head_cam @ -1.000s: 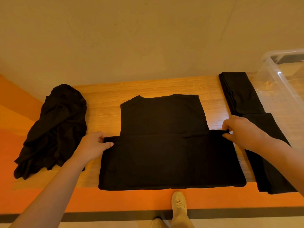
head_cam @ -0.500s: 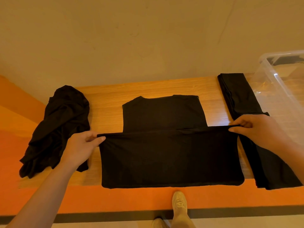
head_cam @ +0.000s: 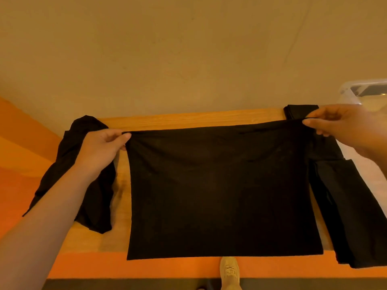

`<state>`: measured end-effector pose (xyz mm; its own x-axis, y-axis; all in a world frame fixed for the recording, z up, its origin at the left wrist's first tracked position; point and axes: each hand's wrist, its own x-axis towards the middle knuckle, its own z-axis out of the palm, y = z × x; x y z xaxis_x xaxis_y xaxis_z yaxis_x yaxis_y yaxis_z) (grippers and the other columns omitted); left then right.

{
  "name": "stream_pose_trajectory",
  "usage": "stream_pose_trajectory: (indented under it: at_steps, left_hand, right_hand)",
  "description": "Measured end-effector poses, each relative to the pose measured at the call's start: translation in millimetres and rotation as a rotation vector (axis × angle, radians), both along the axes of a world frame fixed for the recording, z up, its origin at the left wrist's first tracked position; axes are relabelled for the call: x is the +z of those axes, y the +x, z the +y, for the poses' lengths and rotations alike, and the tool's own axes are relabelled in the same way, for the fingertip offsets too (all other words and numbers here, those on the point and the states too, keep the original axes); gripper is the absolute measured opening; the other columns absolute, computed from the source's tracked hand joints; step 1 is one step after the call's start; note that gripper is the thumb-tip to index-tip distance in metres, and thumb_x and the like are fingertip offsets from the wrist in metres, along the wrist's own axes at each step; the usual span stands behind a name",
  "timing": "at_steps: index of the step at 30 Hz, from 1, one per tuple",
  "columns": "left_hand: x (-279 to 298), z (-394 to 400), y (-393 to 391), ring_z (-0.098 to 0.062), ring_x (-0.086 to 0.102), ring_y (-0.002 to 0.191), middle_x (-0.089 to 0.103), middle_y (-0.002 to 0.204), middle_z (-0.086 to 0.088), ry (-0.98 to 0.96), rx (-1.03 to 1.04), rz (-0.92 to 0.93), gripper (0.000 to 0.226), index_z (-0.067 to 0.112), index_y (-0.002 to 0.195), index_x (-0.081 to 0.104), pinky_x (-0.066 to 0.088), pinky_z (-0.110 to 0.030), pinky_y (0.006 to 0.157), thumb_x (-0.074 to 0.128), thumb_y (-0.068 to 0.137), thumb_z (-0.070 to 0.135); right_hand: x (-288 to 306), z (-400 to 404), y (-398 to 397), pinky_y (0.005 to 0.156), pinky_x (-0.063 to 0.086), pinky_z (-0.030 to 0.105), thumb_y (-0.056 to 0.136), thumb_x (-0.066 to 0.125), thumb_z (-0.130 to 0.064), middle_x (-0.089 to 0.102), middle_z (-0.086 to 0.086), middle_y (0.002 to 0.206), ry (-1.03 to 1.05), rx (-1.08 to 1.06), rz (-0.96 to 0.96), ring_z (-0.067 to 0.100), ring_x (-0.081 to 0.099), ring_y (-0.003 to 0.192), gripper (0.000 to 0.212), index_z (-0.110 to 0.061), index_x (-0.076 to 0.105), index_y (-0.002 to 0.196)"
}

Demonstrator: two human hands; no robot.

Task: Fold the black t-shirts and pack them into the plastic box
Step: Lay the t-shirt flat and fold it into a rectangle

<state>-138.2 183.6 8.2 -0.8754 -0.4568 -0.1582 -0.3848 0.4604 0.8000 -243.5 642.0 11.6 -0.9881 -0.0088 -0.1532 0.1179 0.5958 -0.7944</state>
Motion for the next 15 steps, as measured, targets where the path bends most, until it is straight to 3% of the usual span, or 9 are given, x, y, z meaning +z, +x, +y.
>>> stream_pose_trajectory:
  at_steps: [3, 5, 8, 10, 12, 15]
  left_hand:
    - [-22, -6, -39, -0.004, 0.057, 0.079, 0.066, 0.081, 0.001, -0.1, 0.021, -0.032, 0.005, 0.027, 0.092, 0.061, 0.038, -0.029, 0.084, 0.06, 0.094, 0.031]
    - [-46, -10, -59, -0.014, 0.061, 0.087, 0.068, 0.086, -0.003, -0.209, -0.015, -0.076, 0.019, 0.016, 0.097, 0.066, 0.042, -0.03, 0.083, 0.057, 0.096, 0.032]
    - [-84, -10, -75, -0.026, 0.06, 0.105, 0.065, 0.115, -0.005, -0.416, -0.007, -0.137, 0.034, 0.012, 0.117, 0.063, 0.041, -0.039, 0.092, 0.051, 0.098, 0.037]
    - [-103, -1, -75, -0.029, 0.053, 0.115, 0.057, 0.128, -0.007, -0.598, -0.015, -0.157, 0.041, 0.013, 0.127, 0.055, 0.032, -0.048, 0.1, 0.044, 0.099, 0.041]
    - [-115, 16, -69, -0.028, 0.045, 0.126, 0.049, 0.138, -0.008, -0.78, -0.137, -0.073, 0.045, 0.012, 0.133, 0.049, 0.029, -0.048, 0.102, 0.04, 0.099, 0.041]
    - [-126, 58, -57, -0.023, 0.034, 0.138, 0.039, 0.149, -0.007, -0.81, -0.384, 0.08, 0.051, 0.013, 0.141, 0.044, 0.028, -0.046, 0.108, 0.04, 0.099, 0.041]
  right_hand:
    - [-19, -12, -35, 0.078, 0.043, 0.028, 0.085, 0.07, -0.026, 0.063, 0.003, 0.079, 0.098, -0.016, -0.028, 0.013, 0.058, 0.075, 0.007, -0.021, 0.067, 0.088]
    - [-38, -18, -55, 0.083, 0.045, 0.032, 0.087, 0.069, -0.027, 0.064, 0.003, 0.089, 0.198, 0.001, -0.068, 0.02, 0.06, 0.088, 0.01, -0.019, 0.067, 0.092]
    - [-68, -28, -68, 0.084, 0.045, 0.033, 0.09, 0.064, -0.03, 0.063, 0.006, 0.109, 0.418, 0.083, -0.026, 0.025, 0.058, 0.104, 0.028, -0.013, 0.064, 0.112]
    - [-82, -38, -60, 0.084, 0.045, 0.034, 0.092, 0.061, -0.028, 0.057, 0.011, 0.121, 0.499, 0.129, 0.092, 0.027, 0.057, 0.106, 0.037, -0.008, 0.057, 0.123]
    - [-96, -53, -45, 0.086, 0.047, 0.036, 0.093, 0.058, -0.028, 0.053, 0.012, 0.127, 0.539, 0.214, 0.231, 0.029, 0.056, 0.11, 0.04, -0.007, 0.054, 0.127]
    - [-119, -83, -20, 0.107, 0.037, 0.041, 0.096, 0.05, -0.037, 0.04, 0.008, 0.147, 0.58, 0.375, 0.27, 0.027, 0.039, 0.134, 0.051, -0.013, 0.044, 0.14]
